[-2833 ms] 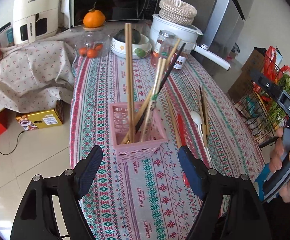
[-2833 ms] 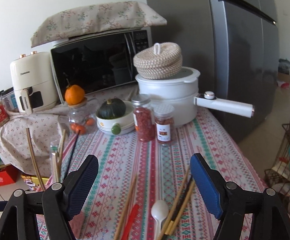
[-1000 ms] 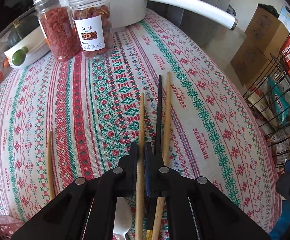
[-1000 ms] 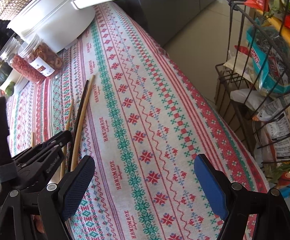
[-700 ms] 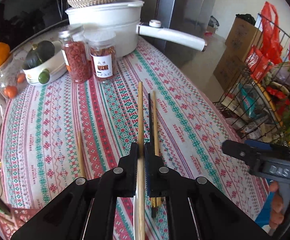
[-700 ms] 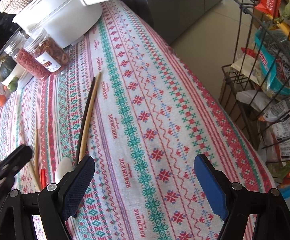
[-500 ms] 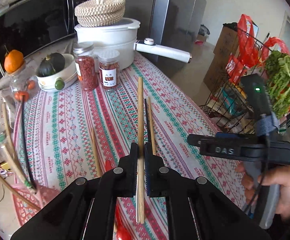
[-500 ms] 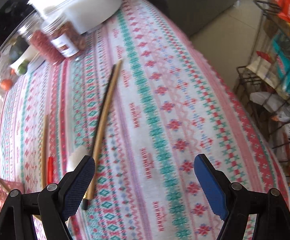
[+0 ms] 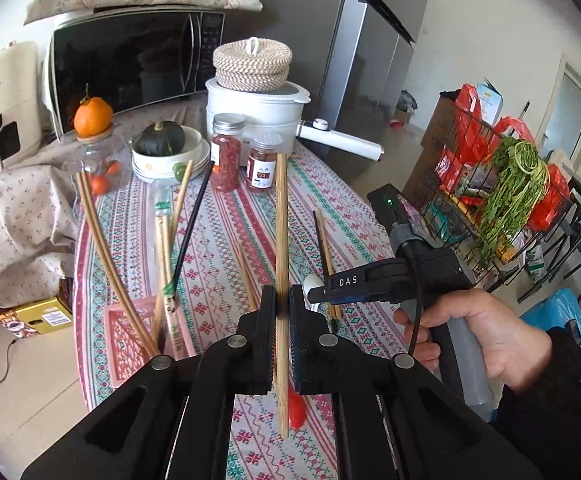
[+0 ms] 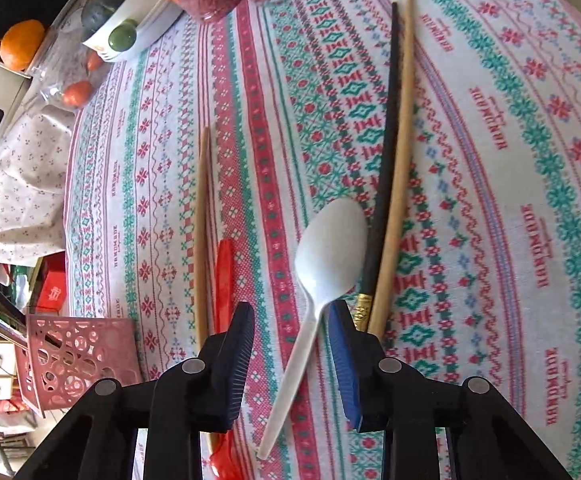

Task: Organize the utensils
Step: 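Grasp the white plastic spoon with the right tool while the left tool lifts its chopstick, then drop the wooden chopstick into the pink basket with the left tool while the right tool carries the spoon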

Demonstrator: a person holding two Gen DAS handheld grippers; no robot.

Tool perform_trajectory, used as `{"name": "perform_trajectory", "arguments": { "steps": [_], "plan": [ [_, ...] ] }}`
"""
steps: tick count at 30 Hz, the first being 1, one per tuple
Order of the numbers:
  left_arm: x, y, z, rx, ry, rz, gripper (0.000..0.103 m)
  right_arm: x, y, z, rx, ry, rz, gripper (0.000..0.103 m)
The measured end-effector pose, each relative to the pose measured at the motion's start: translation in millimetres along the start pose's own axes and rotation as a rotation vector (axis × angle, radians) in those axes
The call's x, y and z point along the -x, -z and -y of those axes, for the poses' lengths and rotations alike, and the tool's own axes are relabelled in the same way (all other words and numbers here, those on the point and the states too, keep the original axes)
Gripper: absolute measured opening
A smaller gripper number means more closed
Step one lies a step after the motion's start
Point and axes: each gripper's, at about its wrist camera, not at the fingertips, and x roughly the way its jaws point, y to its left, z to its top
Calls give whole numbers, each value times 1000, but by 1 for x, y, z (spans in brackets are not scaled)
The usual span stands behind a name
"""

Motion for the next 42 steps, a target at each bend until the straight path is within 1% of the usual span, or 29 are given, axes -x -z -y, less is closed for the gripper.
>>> {"name": "perform_trajectory", "arguments": {
  "steps": [1,5,7,8,10,13,15,16,17,19,22,25,29,32,35,36,38,42],
  "plan": [
    [2,2,-5,8,-1,-3,6,-2,0,-2,-4,7,-3,35],
    [7,9,-21,28,4,-22,6,-8,-2,-7,9,133,17,35],
    [10,12,-25,26,4,-26,6,-11,-5,-7,16,175,25,36],
    [11,12,-26,25,5,-28,6,-12,-8,-8,19,183,33,36],
    [14,13,-29,24,6,-29,6,-14,-14,-12,31,196,45,41],
    [16,14,-32,30,7,-28,6,-23,-19,-22,64,232,57,42],
    [17,14,-33,34,8,-27,6,-32,-18,-28,89,259,38,42],
    [17,14,-34,35,9,-28,6,-36,-16,-31,107,270,34,43],
    [18,14,-34,35,9,-29,6,-37,-15,-37,140,293,43,43],
    [18,14,-35,35,5,-27,6,-42,-13,-45,188,304,36,37],
    [21,14,-38,39,2,-20,6,-47,-11,-50,227,325,48,35],
    [30,11,-39,40,-1,9,6,-42,-12,-52,224,301,79,34],
    [55,2,-38,34,-6,95,6,-11,-8,-56,244,230,160,34],
    [81,-7,-40,38,-24,203,6,12,-2,-63,258,154,224,34],
    [105,-13,-46,62,-47,326,6,29,3,-77,271,101,287,34],
    [110,-14,-49,69,-57,363,6,36,6,-79,276,87,306,34],
    [117,-16,-52,71,-105,425,6,45,10,-83,286,60,340,34],
    [116,-16,-62,66,-195,471,6,62,17,-92,312,15,397,34]
  ]
}}
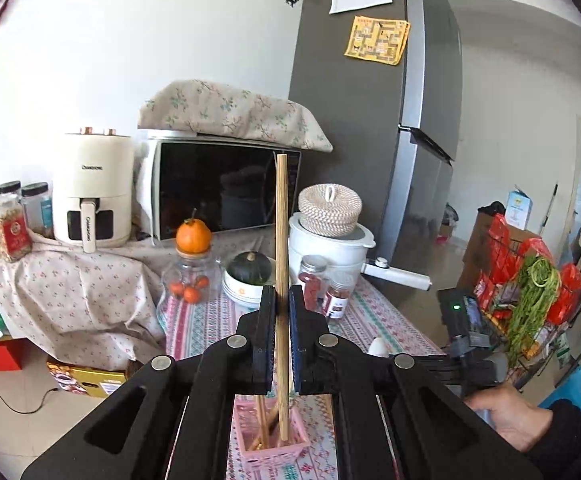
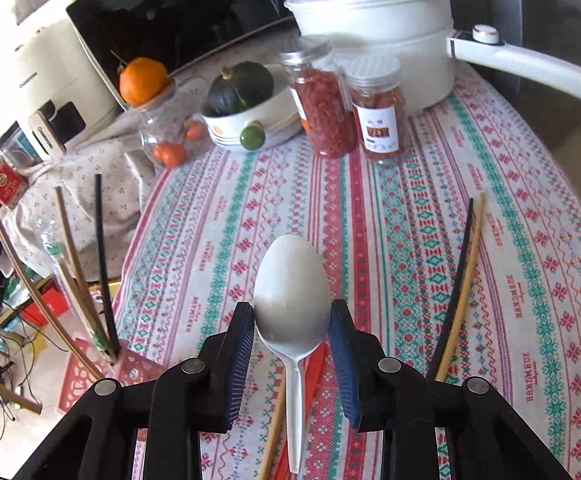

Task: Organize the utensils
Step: 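Drop the wooden chopstick into the pink basket with the left tool while the right tool carries the spoon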

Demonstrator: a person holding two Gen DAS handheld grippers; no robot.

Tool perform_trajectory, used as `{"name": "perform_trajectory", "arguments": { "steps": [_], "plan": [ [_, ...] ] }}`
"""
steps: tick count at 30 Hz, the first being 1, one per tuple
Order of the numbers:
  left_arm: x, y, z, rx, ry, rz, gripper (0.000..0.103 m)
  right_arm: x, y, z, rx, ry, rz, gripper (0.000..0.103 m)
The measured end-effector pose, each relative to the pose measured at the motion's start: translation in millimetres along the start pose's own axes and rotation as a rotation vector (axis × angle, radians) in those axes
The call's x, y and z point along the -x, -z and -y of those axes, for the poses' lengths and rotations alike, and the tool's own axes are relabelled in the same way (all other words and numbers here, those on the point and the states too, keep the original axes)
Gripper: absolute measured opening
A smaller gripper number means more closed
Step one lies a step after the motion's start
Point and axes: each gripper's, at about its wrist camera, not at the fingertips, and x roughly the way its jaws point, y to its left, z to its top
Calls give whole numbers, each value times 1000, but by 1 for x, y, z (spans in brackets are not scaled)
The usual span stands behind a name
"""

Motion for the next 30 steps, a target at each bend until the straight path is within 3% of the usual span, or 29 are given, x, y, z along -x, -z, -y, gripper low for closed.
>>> {"name": "perform_trajectory", "arguments": {
  "steps": [5,8,16,22,24,26,30],
  "plan": [
    [-19,15,-10,-57,-50,28,6,17,0,-12,25,-44,69,34],
    [-35,27,-15,-75,-56,4,6,24,1,-18,37,-71,99,34],
    [-66,47,-19,-62,-45,-78,6,47,5,-37,83,-124,173,34],
    [-84,56,-23,-57,-46,-185,9,63,9,-52,105,-180,236,34],
    [-83,57,-26,-47,-41,-220,19,68,11,-58,112,-199,263,34],
    [-79,58,-29,-33,-59,-241,47,71,13,-65,123,-218,287,34],
    [-69,62,-41,11,-84,-289,52,71,16,-80,142,-244,323,34]
  ]
}}
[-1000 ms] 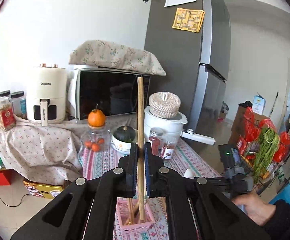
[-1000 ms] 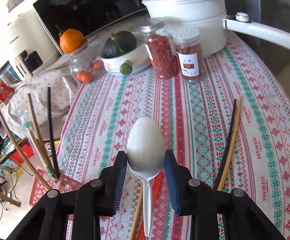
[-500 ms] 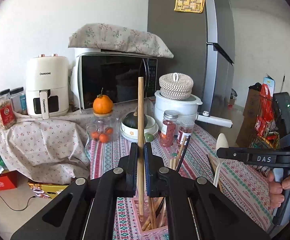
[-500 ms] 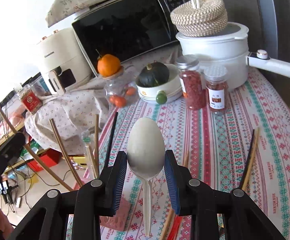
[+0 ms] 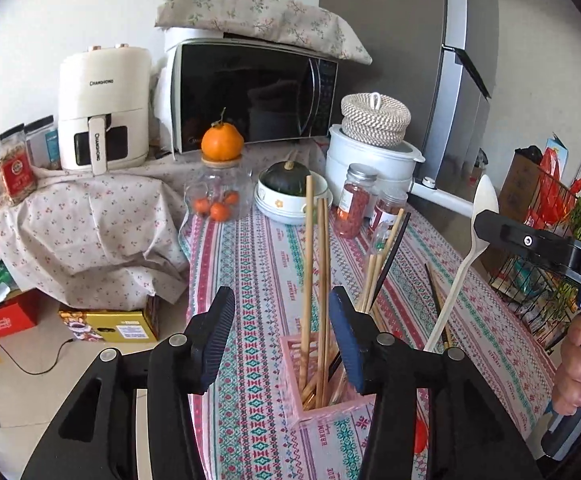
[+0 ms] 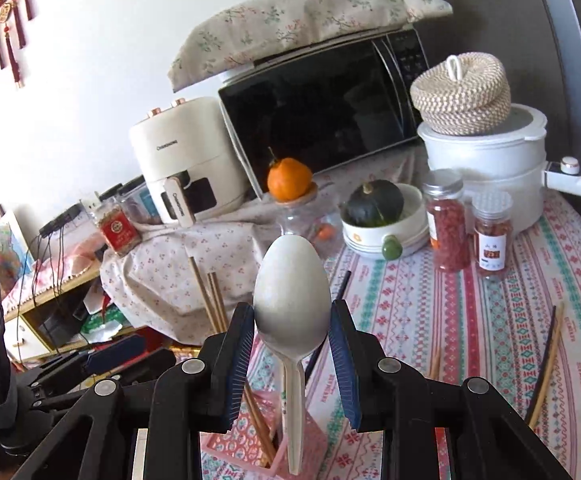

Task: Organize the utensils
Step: 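Drop the wooden chopstick into the pink basket with the left tool while the right tool carries the spoon, then lower the white spoon into the pink basket and open the right tool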

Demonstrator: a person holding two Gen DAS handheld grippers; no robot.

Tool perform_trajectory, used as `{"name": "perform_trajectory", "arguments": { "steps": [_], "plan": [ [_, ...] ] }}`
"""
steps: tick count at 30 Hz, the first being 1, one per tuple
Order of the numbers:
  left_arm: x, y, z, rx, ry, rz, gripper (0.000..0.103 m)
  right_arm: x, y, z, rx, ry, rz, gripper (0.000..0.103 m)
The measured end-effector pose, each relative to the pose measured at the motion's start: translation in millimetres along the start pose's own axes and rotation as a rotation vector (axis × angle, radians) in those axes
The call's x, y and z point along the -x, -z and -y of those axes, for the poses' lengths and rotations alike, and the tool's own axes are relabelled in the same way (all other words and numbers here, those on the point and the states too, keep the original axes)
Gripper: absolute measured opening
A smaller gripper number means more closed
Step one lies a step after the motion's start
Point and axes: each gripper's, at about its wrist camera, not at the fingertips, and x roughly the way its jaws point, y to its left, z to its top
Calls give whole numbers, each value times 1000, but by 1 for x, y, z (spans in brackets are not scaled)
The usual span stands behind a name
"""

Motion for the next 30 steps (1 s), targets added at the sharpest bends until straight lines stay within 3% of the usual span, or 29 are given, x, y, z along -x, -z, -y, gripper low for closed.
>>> {"name": "perform_trajectory", "arguments": {
  "steps": [8,15,20,30],
  "plan": [
    [-4,17,-29,68,-47,-101,58,-23,11,-20,9,-7,25,34],
    [-16,25,-29,46,-42,-157,59,-40,21,-28,30,35,31,35],
    [-19,28,-26,34,-32,-188,61,-40,24,-25,1,8,4,36],
    [-20,34,-9,7,-1,-245,71,-5,8,-9,-1,0,-12,65]
  ]
}}
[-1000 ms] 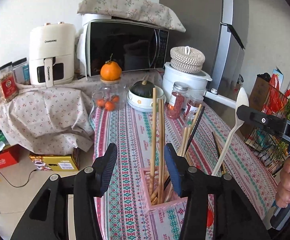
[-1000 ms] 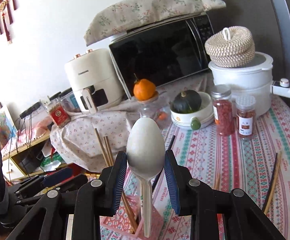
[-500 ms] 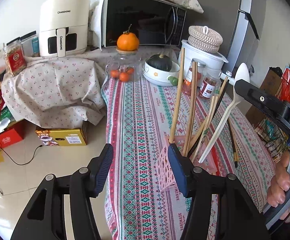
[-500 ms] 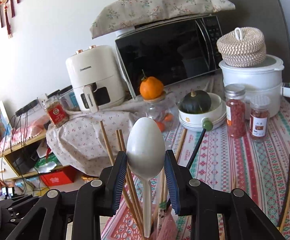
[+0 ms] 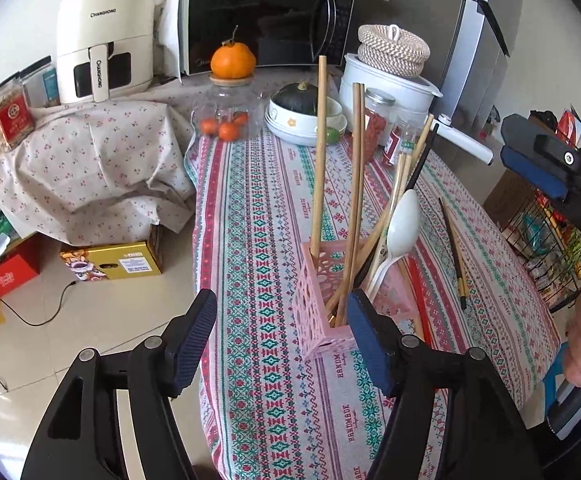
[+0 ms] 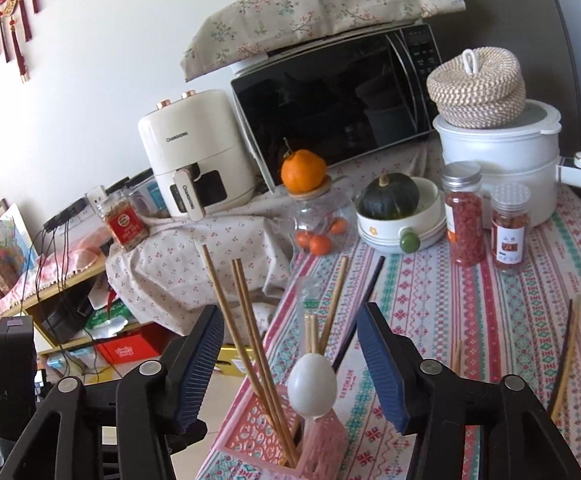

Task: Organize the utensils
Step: 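Lower the white spoon into the pink basket and open the right tool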

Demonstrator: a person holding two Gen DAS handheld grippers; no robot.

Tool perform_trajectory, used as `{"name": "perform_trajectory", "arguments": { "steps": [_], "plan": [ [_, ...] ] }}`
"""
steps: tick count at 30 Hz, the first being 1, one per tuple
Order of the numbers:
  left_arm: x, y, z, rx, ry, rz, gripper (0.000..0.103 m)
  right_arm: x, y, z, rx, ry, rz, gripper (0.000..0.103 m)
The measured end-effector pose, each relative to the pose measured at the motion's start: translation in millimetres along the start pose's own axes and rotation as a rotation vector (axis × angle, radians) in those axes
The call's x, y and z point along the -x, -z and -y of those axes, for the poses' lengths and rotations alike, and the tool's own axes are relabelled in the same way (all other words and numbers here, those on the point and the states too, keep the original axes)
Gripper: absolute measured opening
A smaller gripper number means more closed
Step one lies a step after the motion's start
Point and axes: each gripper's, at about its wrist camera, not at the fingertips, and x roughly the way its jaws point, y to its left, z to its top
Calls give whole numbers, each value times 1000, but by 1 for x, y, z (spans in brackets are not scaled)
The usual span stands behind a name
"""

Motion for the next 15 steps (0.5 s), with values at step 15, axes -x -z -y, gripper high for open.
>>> {"name": "perform_trajectory", "arguments": {
  "steps": [15],
  "plan": [
    [7,20,82,-171,93,-58,85,44,-3,89,-51,213,-107,87]
  ]
}}
